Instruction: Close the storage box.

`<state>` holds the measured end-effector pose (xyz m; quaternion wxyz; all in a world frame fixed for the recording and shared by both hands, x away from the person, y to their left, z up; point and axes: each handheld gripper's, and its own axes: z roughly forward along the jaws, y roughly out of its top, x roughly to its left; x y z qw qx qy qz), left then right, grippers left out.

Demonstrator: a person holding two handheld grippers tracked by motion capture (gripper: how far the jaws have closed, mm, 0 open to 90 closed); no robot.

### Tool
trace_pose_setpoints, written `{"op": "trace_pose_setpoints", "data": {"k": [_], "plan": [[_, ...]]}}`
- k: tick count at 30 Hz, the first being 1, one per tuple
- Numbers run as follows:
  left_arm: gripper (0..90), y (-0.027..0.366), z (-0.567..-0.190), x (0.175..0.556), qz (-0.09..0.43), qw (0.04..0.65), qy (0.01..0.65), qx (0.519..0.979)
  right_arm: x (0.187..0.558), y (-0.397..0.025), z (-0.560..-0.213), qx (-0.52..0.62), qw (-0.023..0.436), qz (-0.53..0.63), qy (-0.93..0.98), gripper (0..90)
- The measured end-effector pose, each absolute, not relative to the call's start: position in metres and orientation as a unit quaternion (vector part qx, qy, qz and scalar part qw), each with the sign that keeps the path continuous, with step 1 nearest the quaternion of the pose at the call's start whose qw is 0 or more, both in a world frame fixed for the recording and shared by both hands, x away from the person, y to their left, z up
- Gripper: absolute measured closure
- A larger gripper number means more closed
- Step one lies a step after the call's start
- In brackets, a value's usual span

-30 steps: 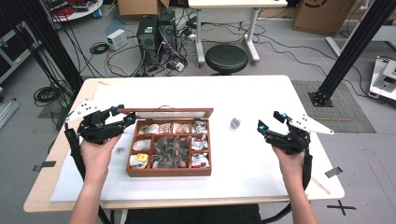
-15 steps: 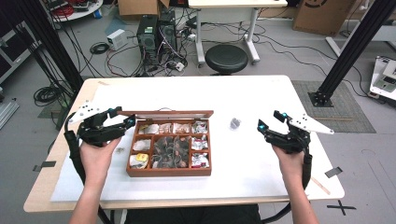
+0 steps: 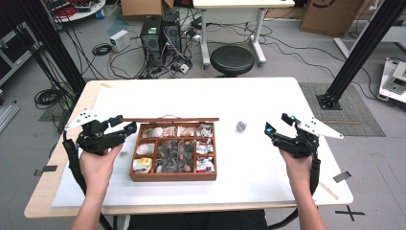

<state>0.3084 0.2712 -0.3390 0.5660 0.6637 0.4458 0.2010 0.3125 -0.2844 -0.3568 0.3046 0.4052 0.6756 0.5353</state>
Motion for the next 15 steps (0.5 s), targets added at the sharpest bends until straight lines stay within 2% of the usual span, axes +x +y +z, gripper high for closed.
{"op": "trace_pose_setpoints", "data": {"k": [15], "plan": [[37.7,0.272,-0.343,0.297,0.167,0.554,0.458,0.674,0.312,-0.282,-0.356,0.402,0.306,0.536,0.676,29.5]]}}
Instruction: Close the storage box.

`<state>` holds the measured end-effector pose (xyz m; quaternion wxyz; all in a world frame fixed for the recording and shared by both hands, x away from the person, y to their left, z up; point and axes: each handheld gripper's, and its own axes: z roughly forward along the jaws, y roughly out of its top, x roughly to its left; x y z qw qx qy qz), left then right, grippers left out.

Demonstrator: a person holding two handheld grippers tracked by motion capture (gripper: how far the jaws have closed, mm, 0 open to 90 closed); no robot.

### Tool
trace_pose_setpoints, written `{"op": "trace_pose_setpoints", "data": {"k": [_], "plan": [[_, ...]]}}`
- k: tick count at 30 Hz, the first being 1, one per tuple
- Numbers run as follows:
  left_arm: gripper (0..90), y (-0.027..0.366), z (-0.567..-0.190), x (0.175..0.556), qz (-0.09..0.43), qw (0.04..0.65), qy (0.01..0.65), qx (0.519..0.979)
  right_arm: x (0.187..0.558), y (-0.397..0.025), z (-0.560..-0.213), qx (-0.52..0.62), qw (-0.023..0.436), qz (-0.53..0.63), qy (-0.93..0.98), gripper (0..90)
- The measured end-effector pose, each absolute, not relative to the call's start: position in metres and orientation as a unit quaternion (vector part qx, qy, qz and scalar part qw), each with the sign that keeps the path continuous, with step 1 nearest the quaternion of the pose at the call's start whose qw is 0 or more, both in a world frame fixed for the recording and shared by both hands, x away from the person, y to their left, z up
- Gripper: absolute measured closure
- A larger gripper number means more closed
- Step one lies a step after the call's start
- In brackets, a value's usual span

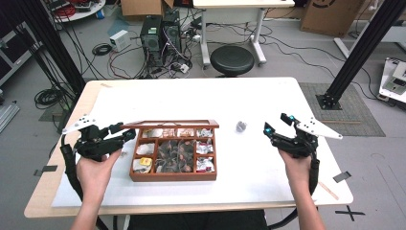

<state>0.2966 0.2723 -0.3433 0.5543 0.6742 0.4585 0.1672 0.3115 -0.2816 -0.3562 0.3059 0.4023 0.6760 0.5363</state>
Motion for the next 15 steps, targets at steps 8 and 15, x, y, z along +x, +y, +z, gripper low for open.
{"op": "trace_pose_setpoints", "data": {"k": [8,15], "plan": [[42.3,0.271,-0.349,0.291,0.142,0.544,0.469,0.682,0.311,-0.281,-0.356,0.397,0.310,0.539,0.675,29.5],[44.0,0.271,-0.357,0.287,0.128,0.541,0.471,0.685,0.310,-0.281,-0.355,0.396,0.312,0.539,0.675,29.6]]}}
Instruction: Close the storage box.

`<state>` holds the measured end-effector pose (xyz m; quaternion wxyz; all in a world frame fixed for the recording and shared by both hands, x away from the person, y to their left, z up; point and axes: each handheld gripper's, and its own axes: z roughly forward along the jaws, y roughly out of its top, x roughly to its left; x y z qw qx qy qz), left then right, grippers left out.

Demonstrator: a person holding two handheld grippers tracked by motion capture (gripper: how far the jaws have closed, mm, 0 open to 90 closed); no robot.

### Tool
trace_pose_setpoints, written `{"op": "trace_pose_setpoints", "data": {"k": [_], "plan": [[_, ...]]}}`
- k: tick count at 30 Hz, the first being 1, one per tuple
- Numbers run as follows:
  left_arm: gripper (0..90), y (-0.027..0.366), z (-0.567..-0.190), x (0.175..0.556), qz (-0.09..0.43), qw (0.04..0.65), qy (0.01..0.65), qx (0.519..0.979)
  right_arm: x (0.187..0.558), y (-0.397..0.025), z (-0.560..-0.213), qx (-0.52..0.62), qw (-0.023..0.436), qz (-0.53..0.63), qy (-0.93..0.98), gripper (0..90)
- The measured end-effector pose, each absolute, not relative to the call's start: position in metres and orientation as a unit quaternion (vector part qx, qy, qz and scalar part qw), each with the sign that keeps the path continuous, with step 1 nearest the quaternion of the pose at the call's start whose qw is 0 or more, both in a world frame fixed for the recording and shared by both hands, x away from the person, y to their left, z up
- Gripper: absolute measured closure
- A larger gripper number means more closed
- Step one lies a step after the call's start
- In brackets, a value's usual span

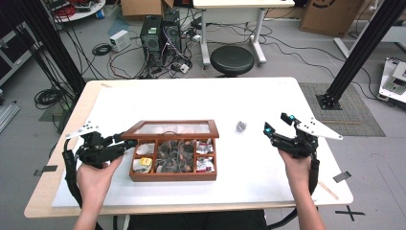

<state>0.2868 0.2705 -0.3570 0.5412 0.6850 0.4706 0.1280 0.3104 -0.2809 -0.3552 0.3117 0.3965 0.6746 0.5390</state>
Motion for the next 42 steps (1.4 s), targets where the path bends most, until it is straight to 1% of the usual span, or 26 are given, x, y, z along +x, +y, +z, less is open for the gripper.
{"op": "trace_pose_setpoints", "data": {"k": [11,20,29,42], "plan": [[43.8,0.272,-0.368,0.277,0.123,0.547,0.463,0.686,0.311,-0.281,-0.356,0.396,0.314,0.540,0.673,29.6],[43.9,0.269,-0.378,0.266,0.116,0.546,0.450,0.697,0.310,-0.281,-0.356,0.396,0.316,0.539,0.673,29.6],[43.9,0.266,-0.385,0.255,0.128,0.543,0.435,0.706,0.309,-0.281,-0.356,0.396,0.318,0.539,0.672,29.6],[43.2,0.264,-0.399,0.244,0.139,0.514,0.435,0.726,0.310,-0.280,-0.358,0.396,0.319,0.536,0.673,29.7]]}}
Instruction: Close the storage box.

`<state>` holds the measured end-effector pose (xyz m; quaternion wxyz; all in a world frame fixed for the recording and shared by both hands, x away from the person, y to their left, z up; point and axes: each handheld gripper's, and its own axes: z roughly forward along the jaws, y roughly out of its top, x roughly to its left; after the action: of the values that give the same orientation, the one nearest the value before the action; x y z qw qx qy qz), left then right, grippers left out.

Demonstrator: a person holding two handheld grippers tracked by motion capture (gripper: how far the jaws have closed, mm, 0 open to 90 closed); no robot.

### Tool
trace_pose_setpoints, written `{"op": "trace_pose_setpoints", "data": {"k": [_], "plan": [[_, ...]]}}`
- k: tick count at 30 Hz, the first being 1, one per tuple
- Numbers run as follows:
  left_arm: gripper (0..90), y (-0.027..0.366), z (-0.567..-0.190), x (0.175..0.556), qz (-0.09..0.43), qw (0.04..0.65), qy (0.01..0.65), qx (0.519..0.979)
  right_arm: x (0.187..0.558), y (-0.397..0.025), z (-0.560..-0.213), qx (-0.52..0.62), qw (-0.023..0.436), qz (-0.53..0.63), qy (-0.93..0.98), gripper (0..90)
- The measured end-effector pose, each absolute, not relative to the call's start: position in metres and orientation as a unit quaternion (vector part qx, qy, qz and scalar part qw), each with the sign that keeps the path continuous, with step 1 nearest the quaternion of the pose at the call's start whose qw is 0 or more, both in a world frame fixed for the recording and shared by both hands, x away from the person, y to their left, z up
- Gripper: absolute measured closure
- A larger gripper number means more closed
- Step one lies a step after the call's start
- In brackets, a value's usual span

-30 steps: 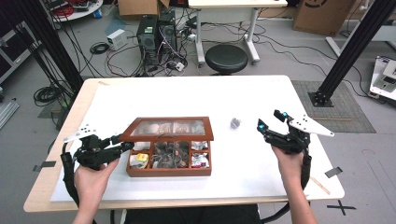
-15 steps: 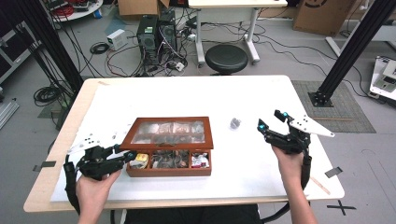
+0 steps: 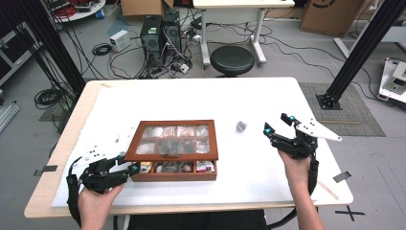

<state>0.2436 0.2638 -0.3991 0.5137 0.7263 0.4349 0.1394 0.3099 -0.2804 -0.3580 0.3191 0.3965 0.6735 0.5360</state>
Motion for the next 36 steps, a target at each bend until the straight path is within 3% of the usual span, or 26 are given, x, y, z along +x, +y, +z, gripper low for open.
{"op": "trace_pose_setpoints", "data": {"k": [16,36], "plan": [[43.2,0.263,-0.413,0.237,0.133,0.486,0.443,0.742,0.310,-0.281,-0.358,0.399,0.320,0.537,0.671,29.7],[43.0,0.253,-0.414,0.229,0.174,0.435,0.435,0.769,0.310,-0.281,-0.359,0.400,0.319,0.536,0.672,29.7]]}}
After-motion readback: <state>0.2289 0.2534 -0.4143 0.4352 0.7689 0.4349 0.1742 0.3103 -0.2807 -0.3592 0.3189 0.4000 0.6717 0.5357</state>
